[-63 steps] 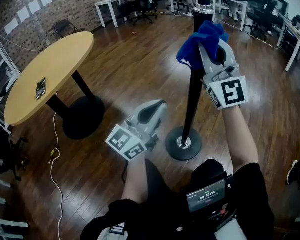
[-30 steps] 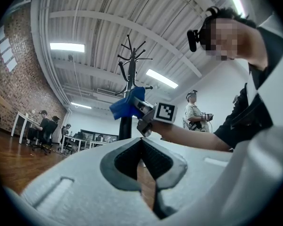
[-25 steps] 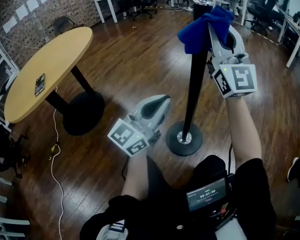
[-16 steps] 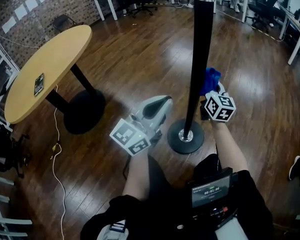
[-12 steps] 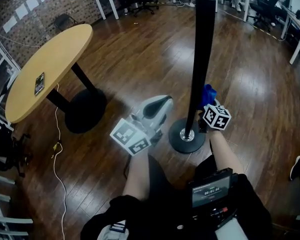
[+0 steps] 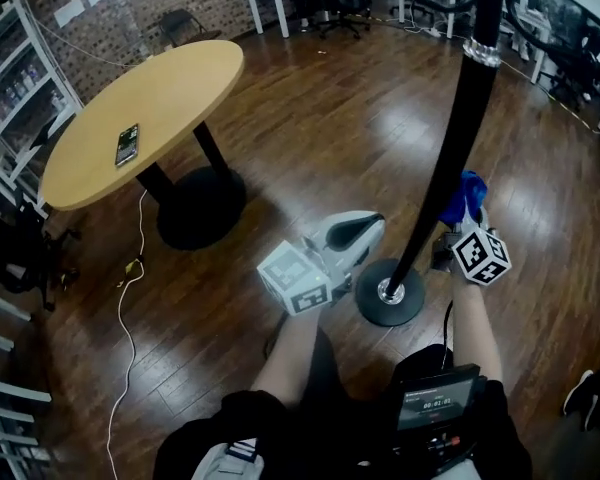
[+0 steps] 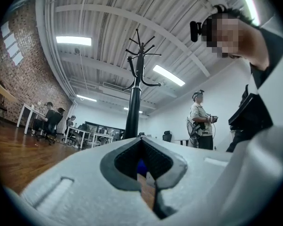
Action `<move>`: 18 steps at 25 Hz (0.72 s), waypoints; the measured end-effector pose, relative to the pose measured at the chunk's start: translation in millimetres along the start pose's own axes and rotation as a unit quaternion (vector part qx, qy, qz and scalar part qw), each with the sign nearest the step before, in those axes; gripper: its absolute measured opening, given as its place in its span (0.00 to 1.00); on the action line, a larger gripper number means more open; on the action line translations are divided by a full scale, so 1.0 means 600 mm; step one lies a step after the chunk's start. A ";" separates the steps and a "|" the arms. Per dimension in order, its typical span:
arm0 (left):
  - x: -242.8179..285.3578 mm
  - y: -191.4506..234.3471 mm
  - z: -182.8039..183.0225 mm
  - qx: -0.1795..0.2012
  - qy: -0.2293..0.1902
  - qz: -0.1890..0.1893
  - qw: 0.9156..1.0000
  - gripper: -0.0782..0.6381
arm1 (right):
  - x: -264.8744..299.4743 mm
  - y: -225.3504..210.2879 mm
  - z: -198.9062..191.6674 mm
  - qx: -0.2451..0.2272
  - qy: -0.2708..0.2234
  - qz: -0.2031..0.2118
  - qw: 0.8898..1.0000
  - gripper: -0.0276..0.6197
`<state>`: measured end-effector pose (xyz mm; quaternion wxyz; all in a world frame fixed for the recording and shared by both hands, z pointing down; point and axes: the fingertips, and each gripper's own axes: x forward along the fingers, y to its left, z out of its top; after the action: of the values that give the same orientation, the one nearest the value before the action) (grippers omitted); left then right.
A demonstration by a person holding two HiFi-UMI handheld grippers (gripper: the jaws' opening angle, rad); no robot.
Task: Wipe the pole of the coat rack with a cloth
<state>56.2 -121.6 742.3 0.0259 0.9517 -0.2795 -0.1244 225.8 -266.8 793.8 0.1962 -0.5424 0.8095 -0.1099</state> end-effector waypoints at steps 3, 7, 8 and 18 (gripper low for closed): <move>0.014 -0.003 0.093 0.000 0.007 0.008 1.000 0.11 | 0.022 0.084 0.169 -0.012 -0.065 0.042 0.997 0.07; 0.029 -0.015 0.266 0.000 0.004 0.011 1.000 0.11 | 0.045 0.208 0.339 -0.050 -0.085 0.085 0.991 0.07; 0.032 -0.023 0.308 -0.001 0.006 0.013 1.000 0.11 | 0.046 0.239 0.366 -0.064 -0.073 0.101 0.990 0.07; 0.033 -0.191 0.691 0.021 -0.001 0.014 1.000 0.11 | -0.136 0.571 0.626 -0.090 0.006 0.287 0.954 0.07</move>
<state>28.4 -27.2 323.2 0.0069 0.9480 -0.2950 -0.1188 130.9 -45.5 338.5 0.1649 -0.3024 0.9386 0.0210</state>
